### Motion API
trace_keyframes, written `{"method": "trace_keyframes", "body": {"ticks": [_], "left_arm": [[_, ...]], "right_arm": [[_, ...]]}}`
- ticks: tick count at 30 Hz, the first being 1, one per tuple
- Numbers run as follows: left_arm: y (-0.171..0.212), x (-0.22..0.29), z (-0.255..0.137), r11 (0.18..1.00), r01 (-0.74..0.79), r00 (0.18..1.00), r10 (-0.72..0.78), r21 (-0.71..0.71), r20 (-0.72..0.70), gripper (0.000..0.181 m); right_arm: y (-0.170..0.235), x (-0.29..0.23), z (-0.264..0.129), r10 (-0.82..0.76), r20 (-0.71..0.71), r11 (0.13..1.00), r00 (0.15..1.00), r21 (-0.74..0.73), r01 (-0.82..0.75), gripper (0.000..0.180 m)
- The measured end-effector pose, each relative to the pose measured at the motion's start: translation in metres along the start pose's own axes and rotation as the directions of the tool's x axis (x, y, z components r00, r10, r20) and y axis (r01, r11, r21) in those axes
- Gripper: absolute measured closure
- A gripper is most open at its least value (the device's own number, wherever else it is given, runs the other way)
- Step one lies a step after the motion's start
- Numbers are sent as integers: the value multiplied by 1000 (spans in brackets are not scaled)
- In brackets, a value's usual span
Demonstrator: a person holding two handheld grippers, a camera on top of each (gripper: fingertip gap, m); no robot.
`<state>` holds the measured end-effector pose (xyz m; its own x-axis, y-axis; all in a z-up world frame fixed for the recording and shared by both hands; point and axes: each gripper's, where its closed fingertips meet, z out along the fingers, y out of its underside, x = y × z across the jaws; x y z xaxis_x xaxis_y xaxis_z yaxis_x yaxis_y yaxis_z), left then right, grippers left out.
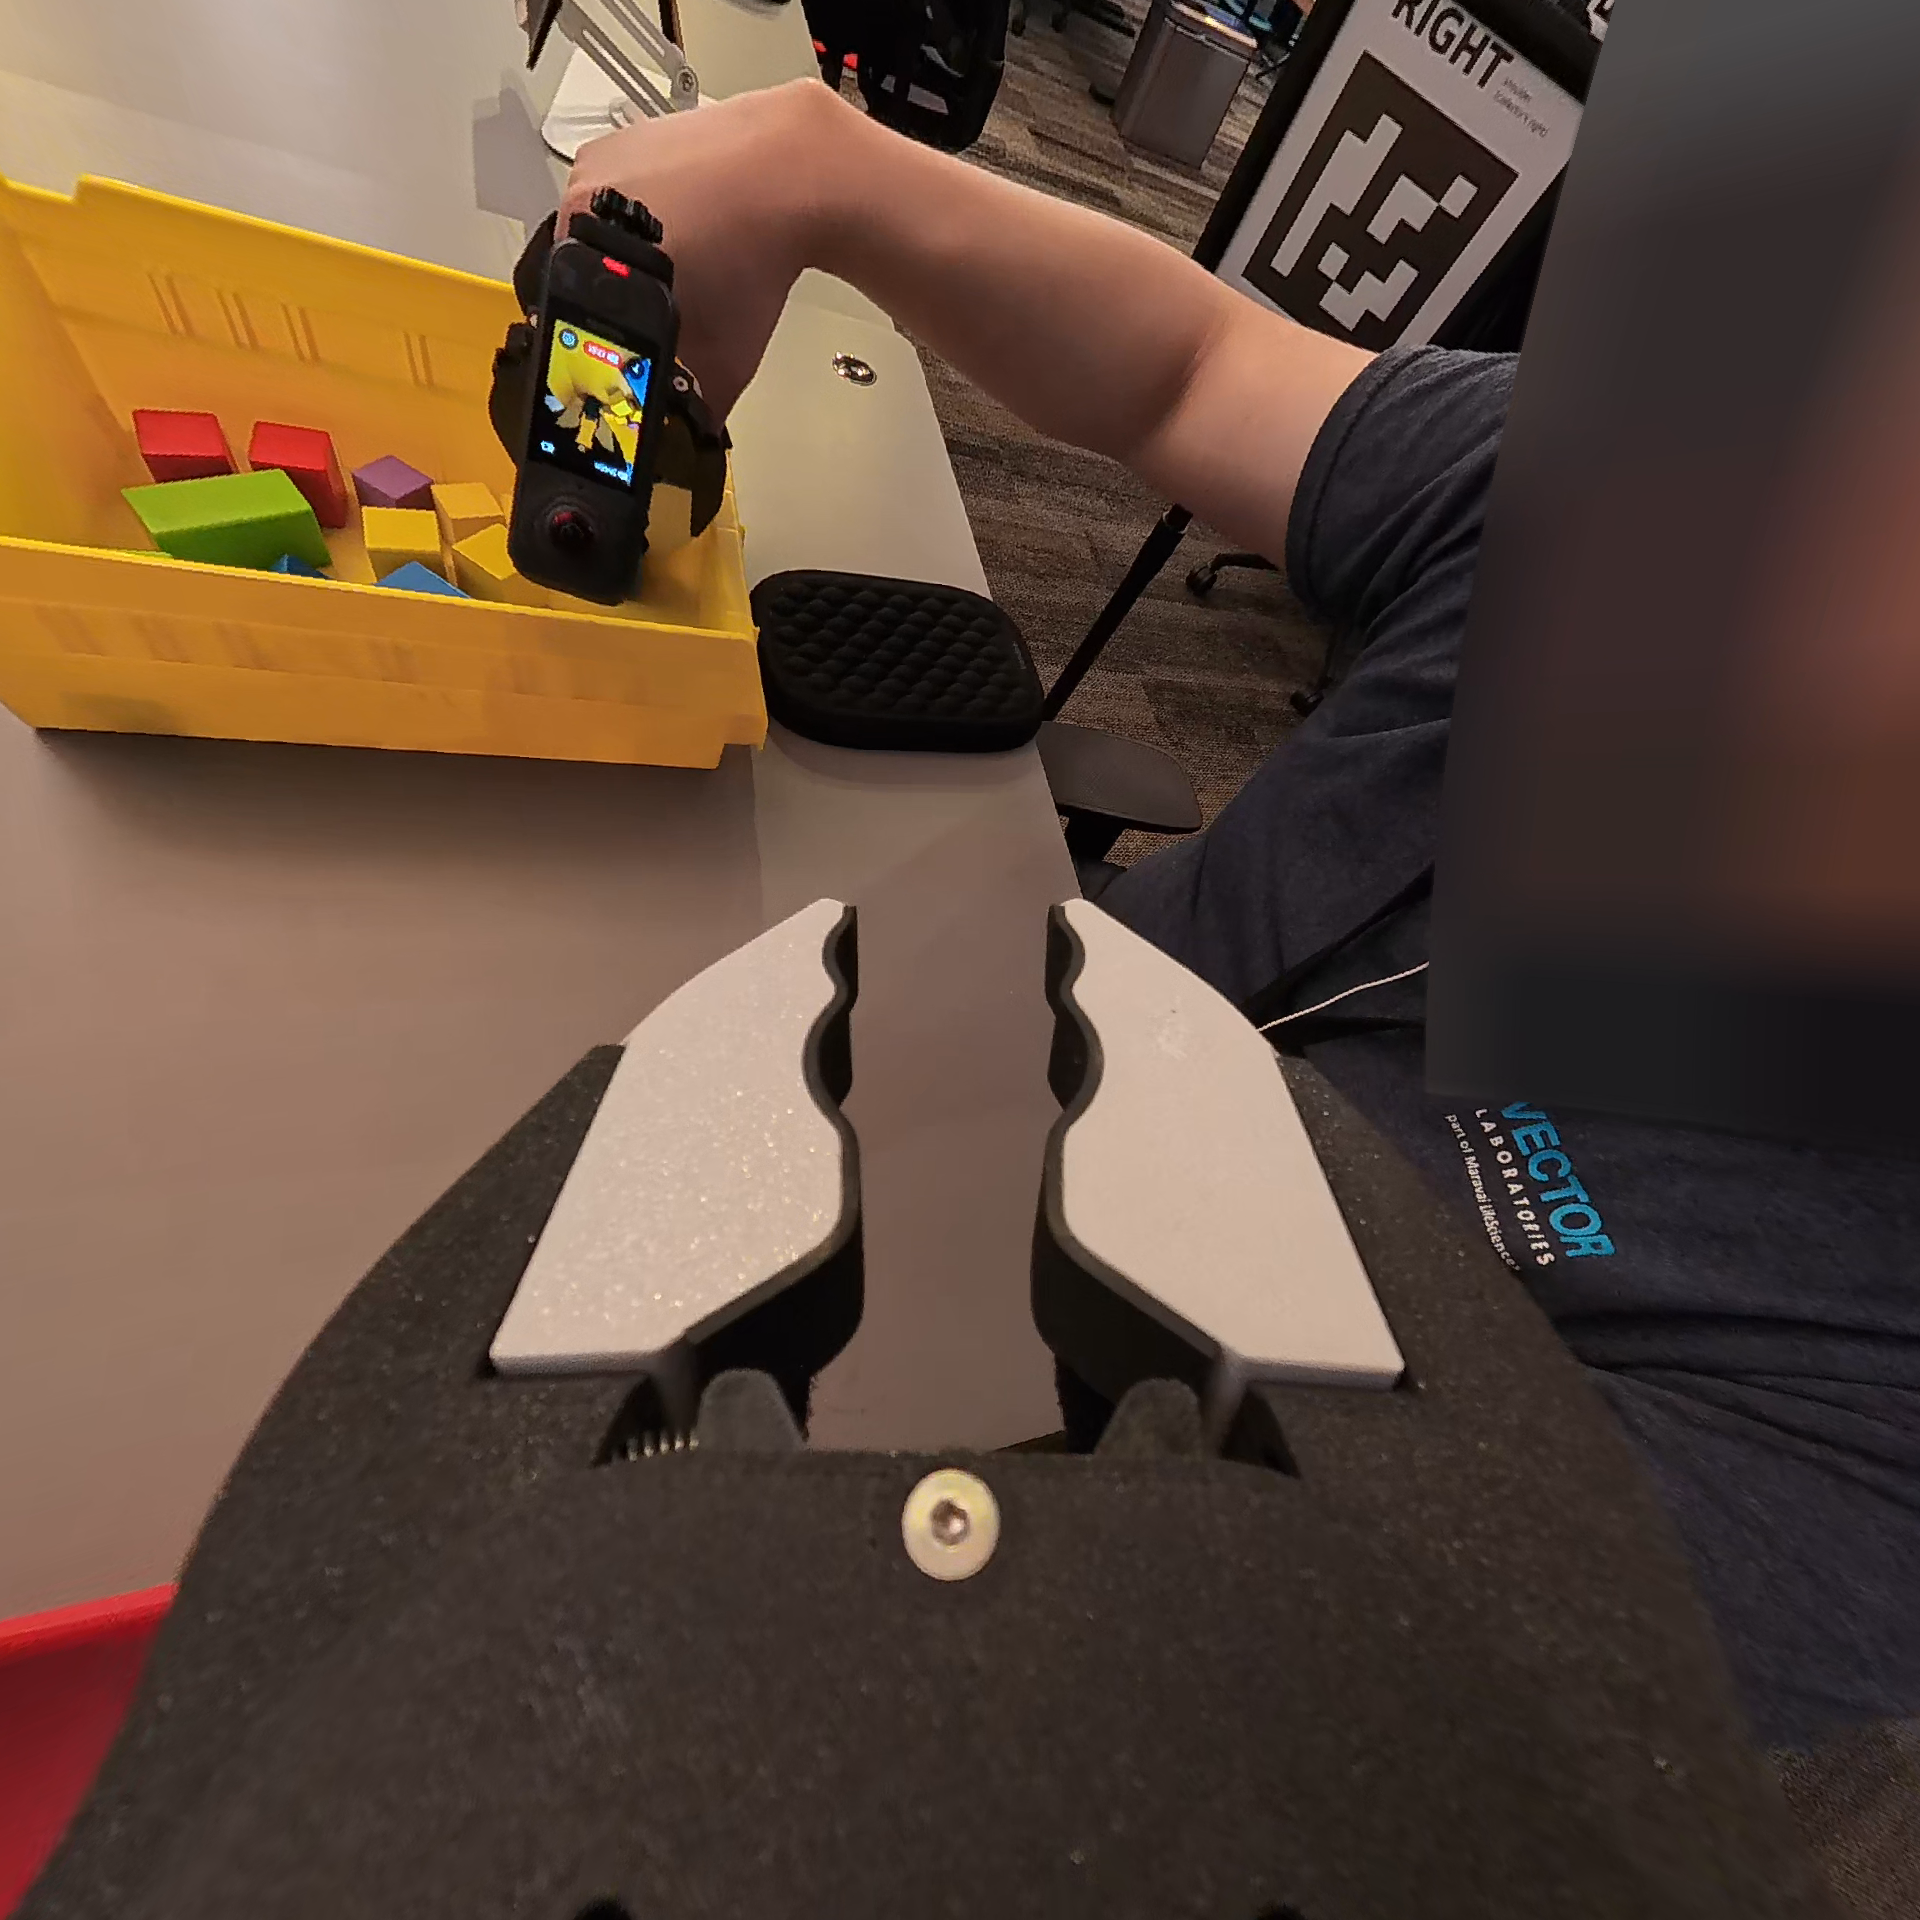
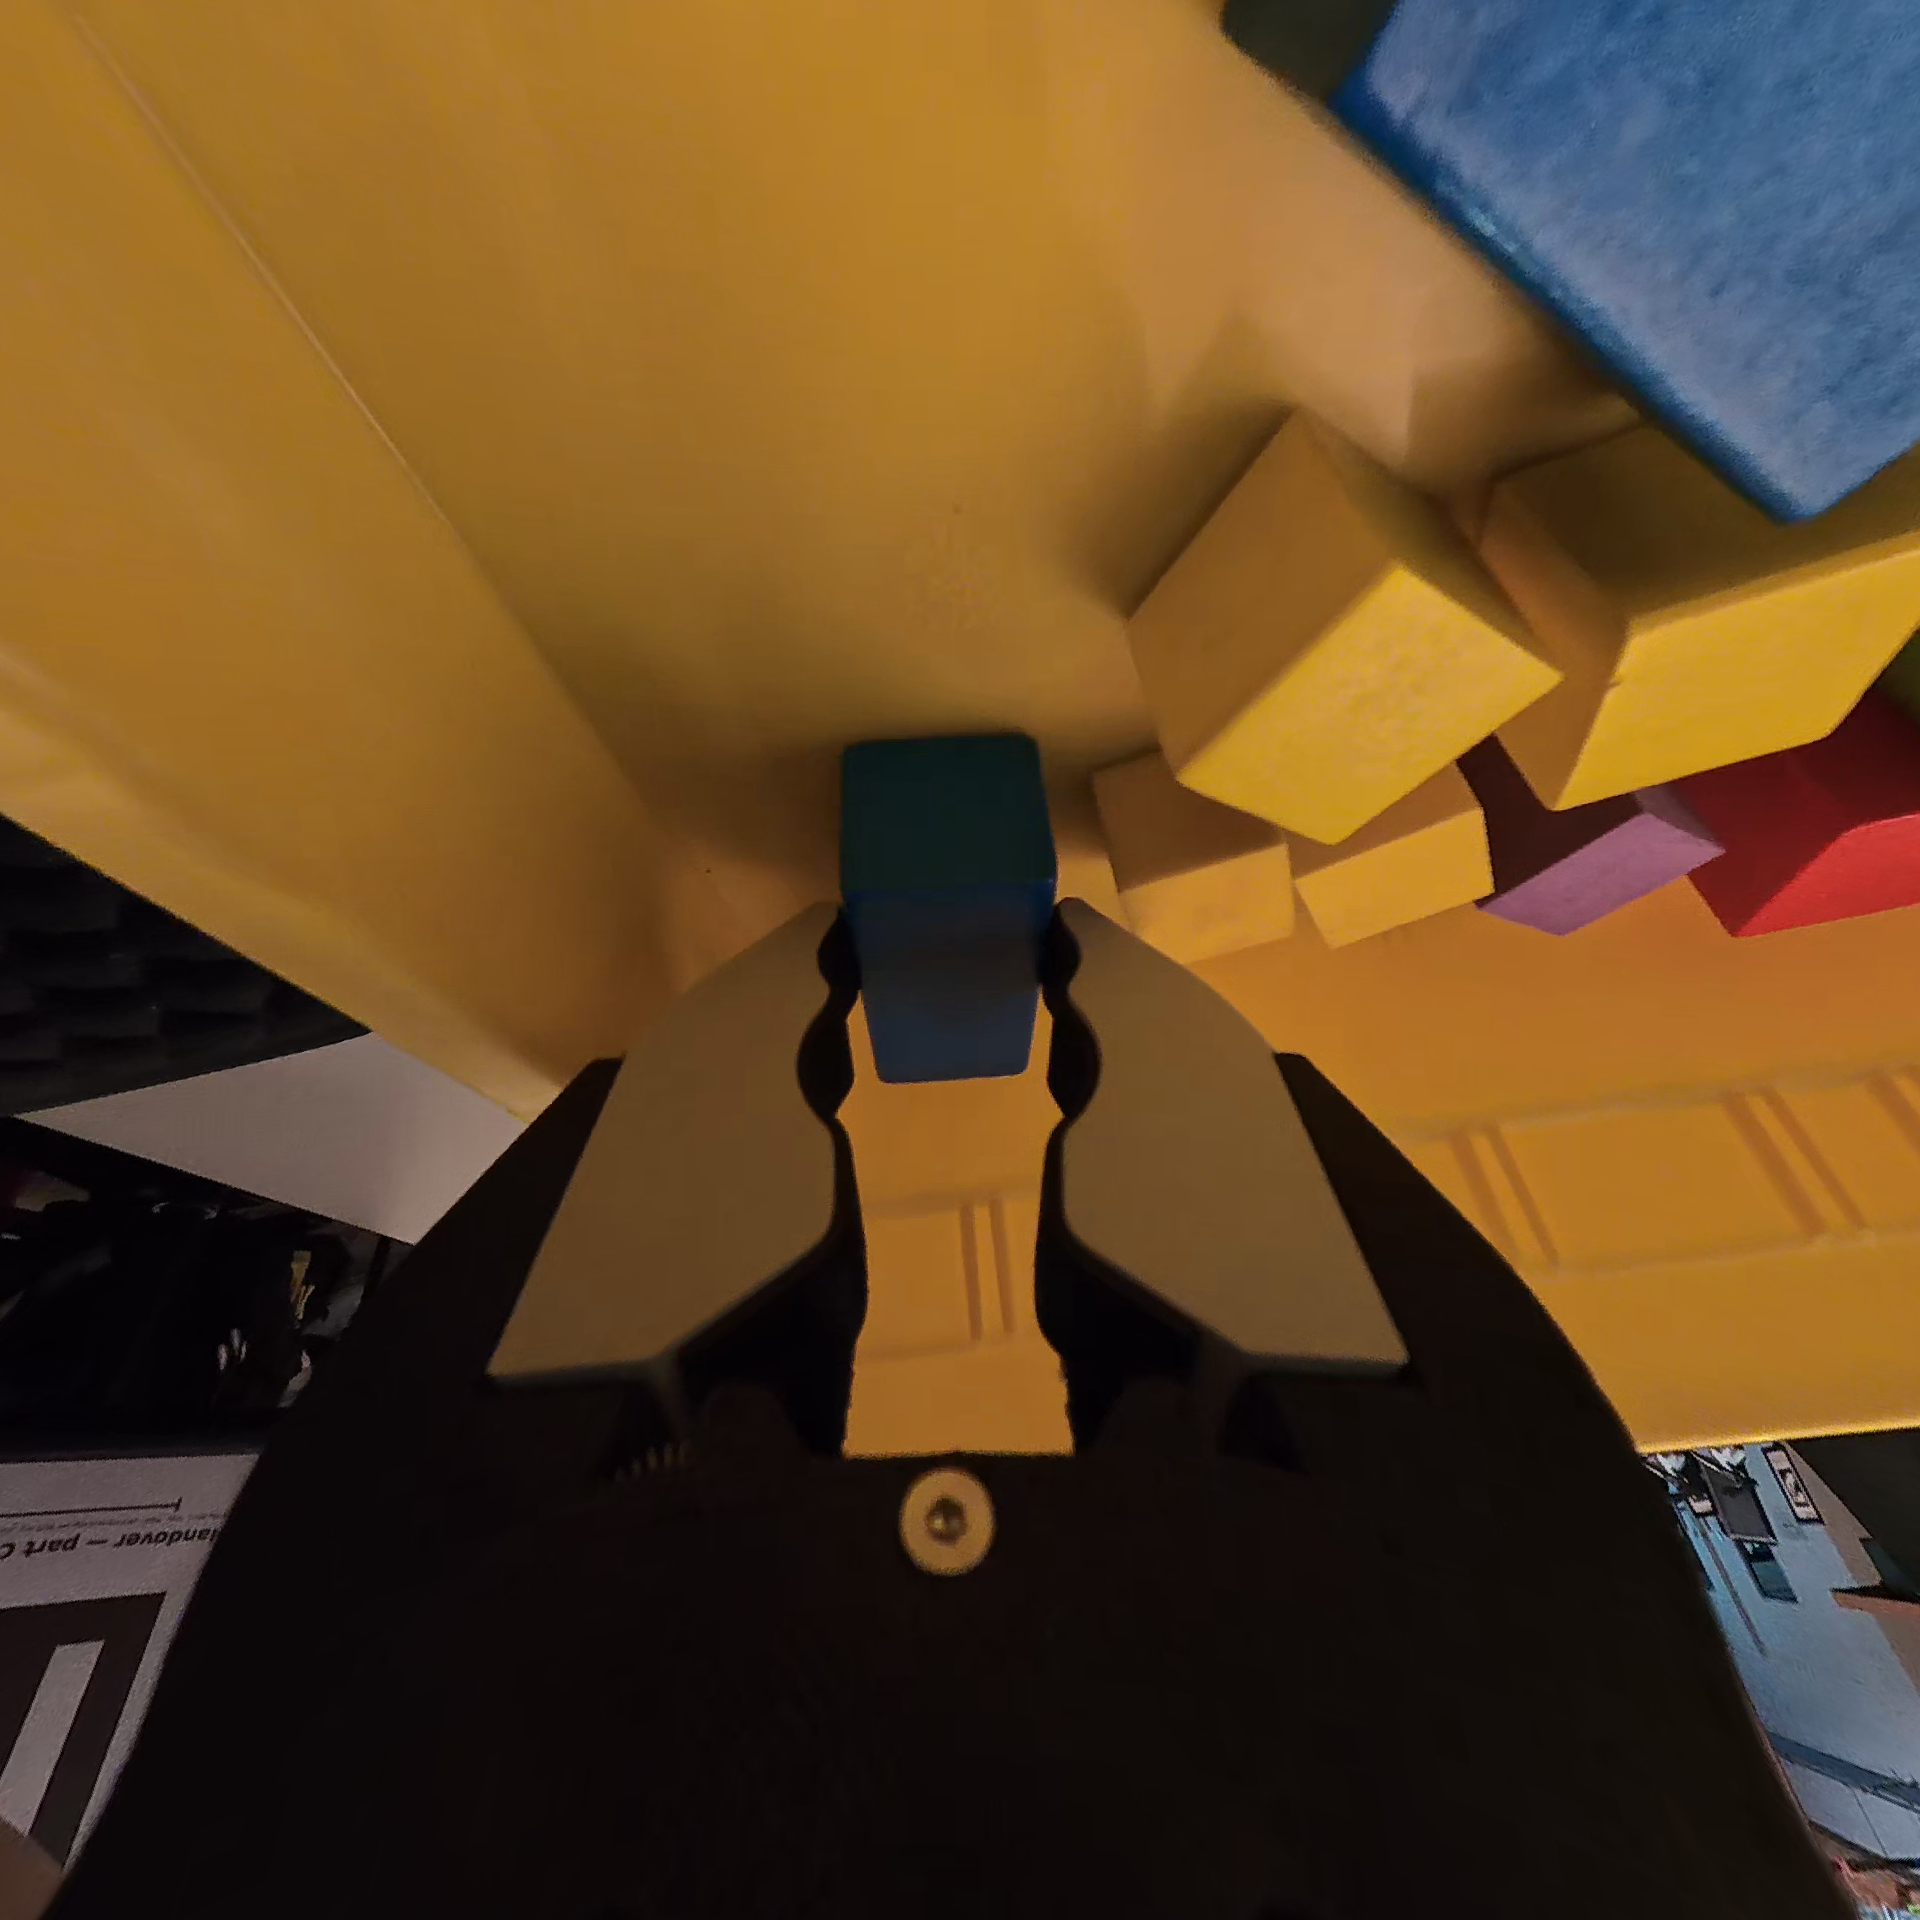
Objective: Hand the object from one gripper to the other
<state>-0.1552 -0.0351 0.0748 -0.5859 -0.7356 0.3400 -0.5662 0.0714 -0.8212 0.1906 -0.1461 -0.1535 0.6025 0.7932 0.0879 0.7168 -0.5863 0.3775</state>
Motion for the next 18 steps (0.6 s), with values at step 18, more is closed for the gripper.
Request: {"method": "trace_keyframes", "body": {"ticks": [18], "left_arm": [[119, -92, -92, 860, 487, 708, -284, -155, 647, 143]], "right_arm": [[6, 7, -70, 124, -161, 968, 979, 239, -83, 144]]}}
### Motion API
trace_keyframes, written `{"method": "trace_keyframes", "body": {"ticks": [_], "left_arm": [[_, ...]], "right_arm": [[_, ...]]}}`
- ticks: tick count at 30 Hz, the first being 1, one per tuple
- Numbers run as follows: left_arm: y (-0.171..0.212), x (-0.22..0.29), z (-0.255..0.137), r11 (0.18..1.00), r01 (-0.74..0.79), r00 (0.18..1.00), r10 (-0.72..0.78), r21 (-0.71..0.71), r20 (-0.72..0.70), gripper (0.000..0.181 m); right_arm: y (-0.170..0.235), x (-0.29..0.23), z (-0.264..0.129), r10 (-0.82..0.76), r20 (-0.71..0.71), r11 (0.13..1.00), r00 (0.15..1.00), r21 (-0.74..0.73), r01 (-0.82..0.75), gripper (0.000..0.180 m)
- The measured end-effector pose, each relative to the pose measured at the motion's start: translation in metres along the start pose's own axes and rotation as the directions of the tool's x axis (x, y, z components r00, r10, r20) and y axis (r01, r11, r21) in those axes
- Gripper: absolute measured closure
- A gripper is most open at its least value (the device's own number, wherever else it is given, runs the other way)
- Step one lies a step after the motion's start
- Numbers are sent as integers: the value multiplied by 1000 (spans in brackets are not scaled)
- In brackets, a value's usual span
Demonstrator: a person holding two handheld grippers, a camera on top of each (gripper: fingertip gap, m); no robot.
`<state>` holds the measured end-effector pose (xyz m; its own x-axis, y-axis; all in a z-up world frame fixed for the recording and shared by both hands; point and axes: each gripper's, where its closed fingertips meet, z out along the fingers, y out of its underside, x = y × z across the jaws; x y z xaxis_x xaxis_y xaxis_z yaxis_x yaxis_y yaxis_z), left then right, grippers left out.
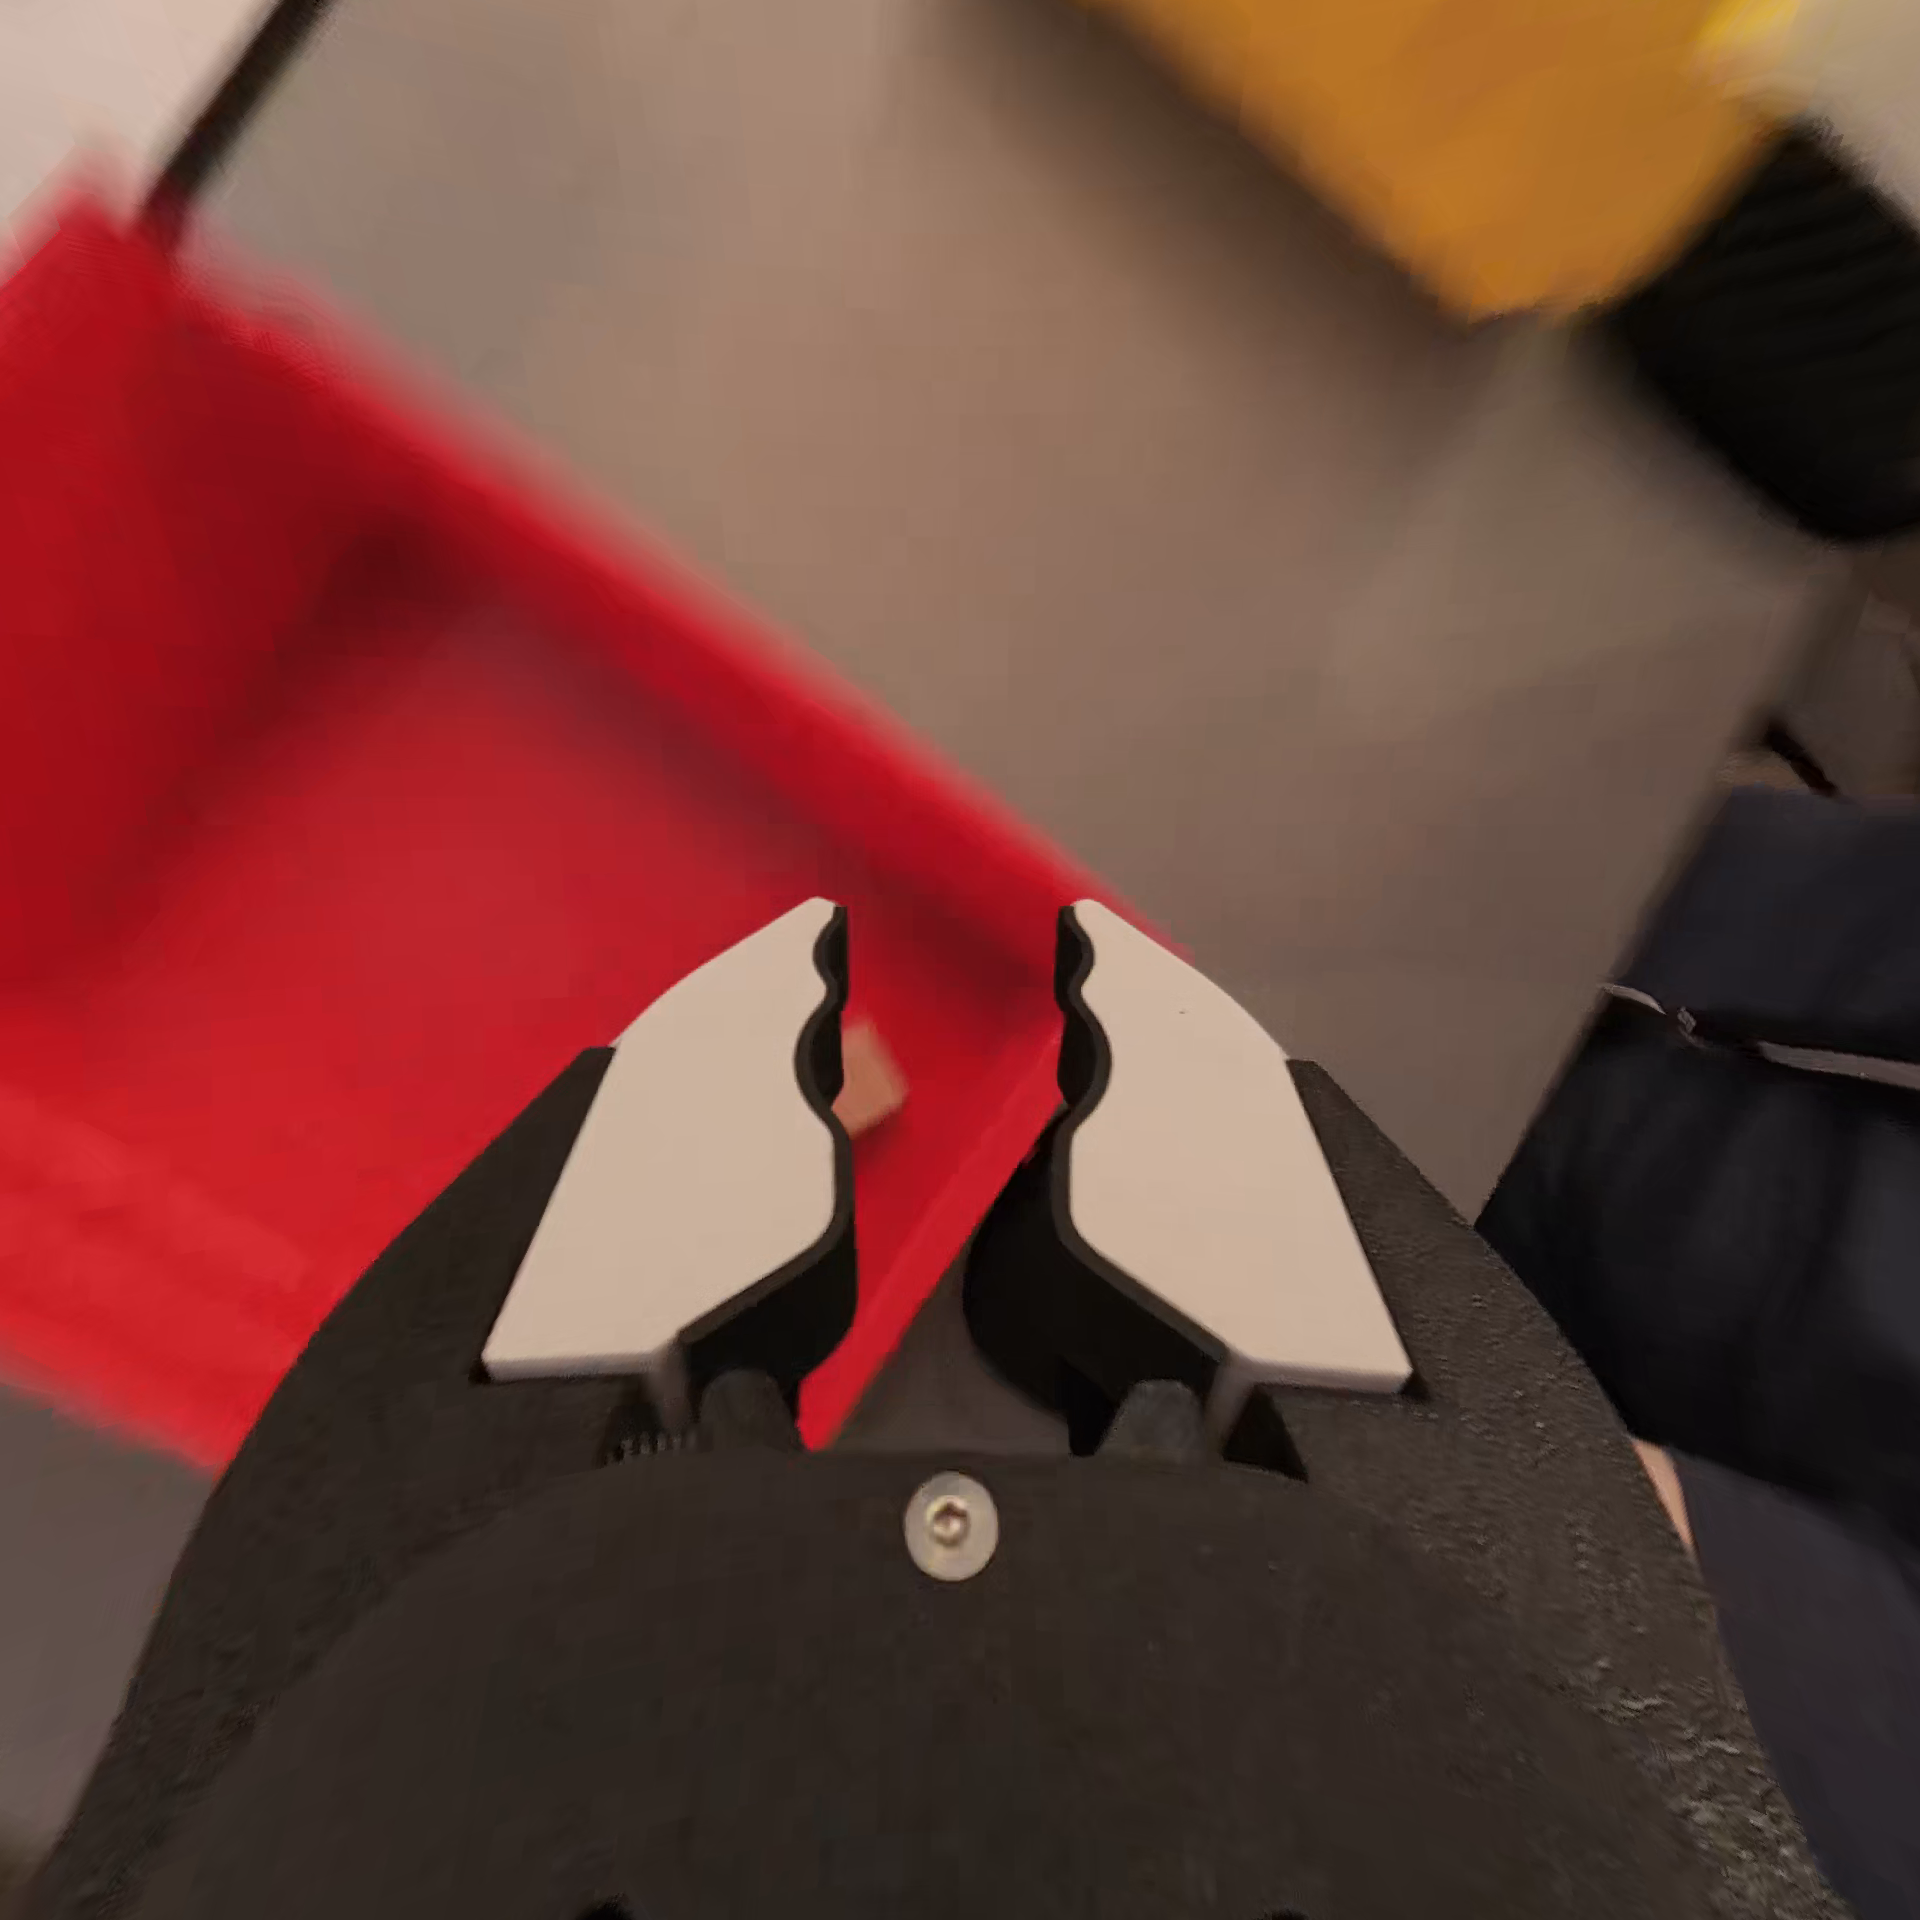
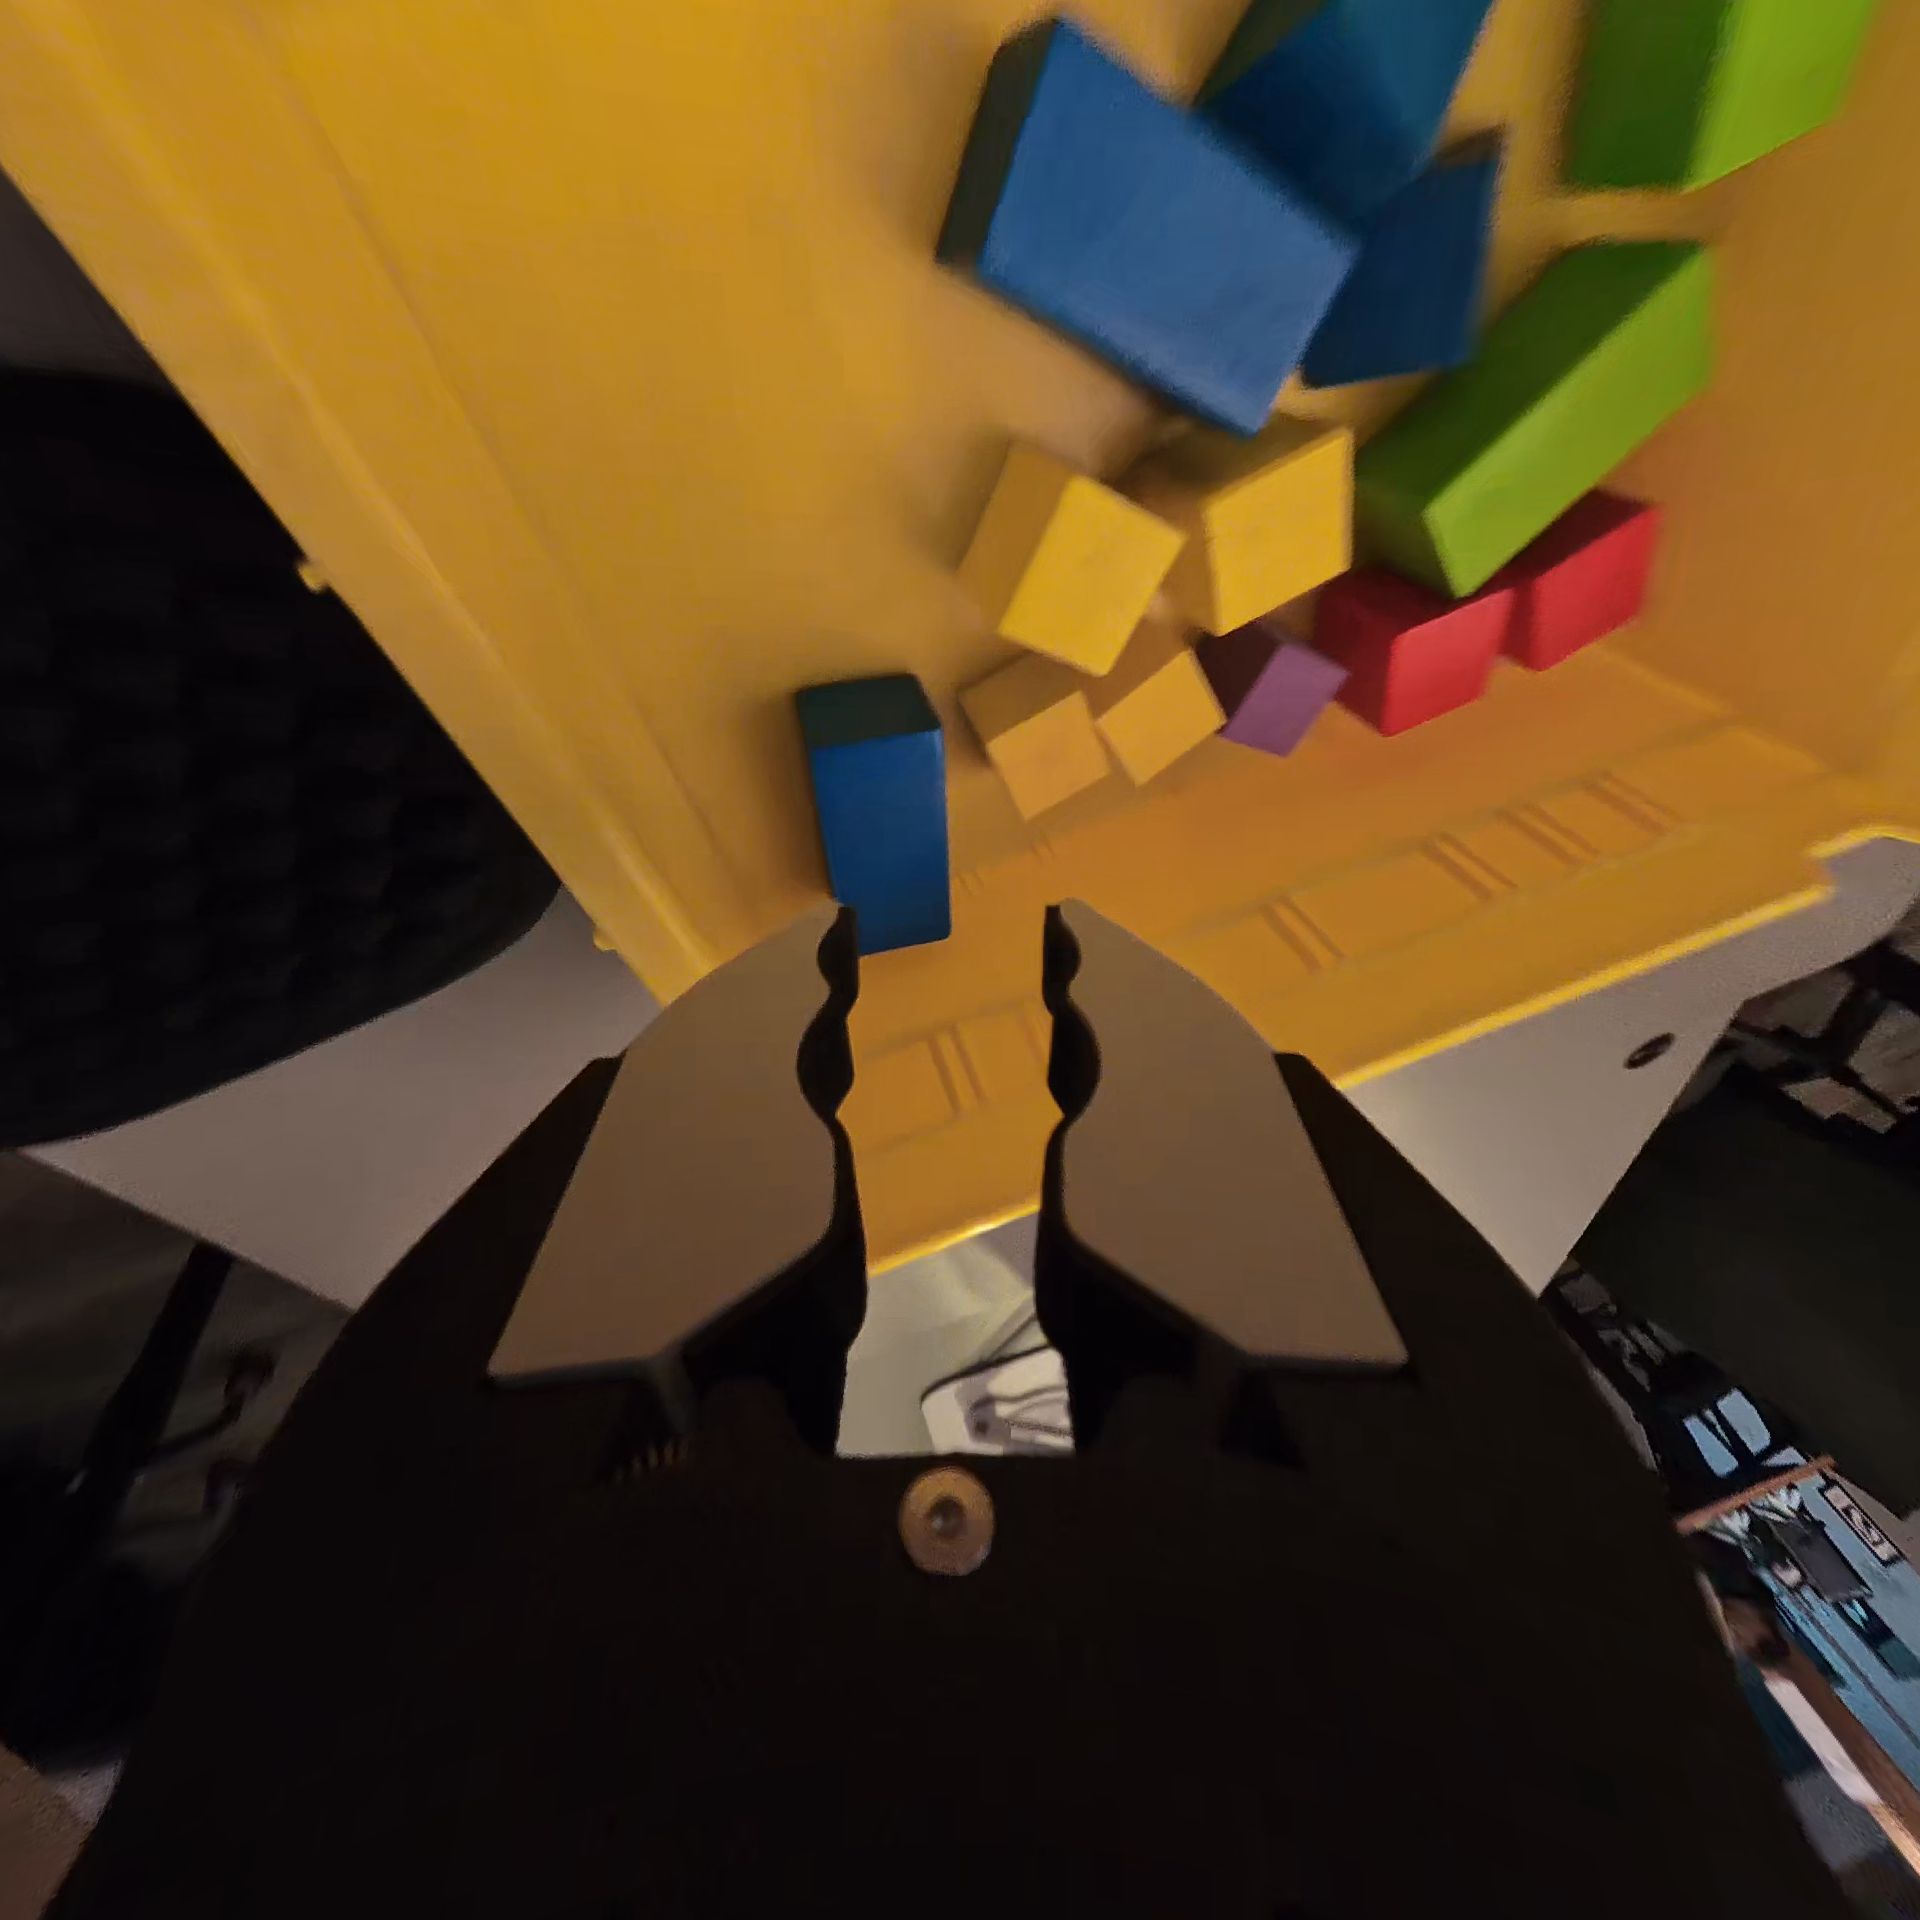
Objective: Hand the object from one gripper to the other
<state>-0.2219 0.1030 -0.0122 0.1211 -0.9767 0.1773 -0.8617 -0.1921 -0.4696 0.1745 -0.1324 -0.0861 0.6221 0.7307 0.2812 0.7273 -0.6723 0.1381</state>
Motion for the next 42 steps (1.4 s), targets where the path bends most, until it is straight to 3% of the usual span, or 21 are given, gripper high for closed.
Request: {"method": "trace_keyframes", "body": {"ticks": [3, 7, 11, 17, 24, 42], "left_arm": [[28, -31, 8, 972, 207, 977, -201, -108, 66, 143], [44, -41, 18, 945, 287, 958, -286, -159, 25, 142], [64, -53, 23, 882, 422, 907, -410, -209, 98, 139], [87, -45, 39, 827, 440, 898, -407, -349, 166, 117], [106, -47, 62, 725, 471, 882, -383, -503, 274, 103], [120, -47, 79, 641, 468, 883, -357, -608, 304, 113]], "right_arm": [[-18, 12, -24, 36, -62, 992, 997, 124, -29, 144], [-51, 26, -55, 73, -108, 946, 991, 322, -35, 144], [-84, 40, -82, 96, -146, 880, 985, 475, -15, 144], [-119, 47, -98, 99, -144, 792, 985, 610, 9, 144], [-114, 45, -79, 72, -148, 822, 986, 570, 25, 145], [-106, 49, -64, 81, -111, 838, 990, 546, -7, 146]]}}
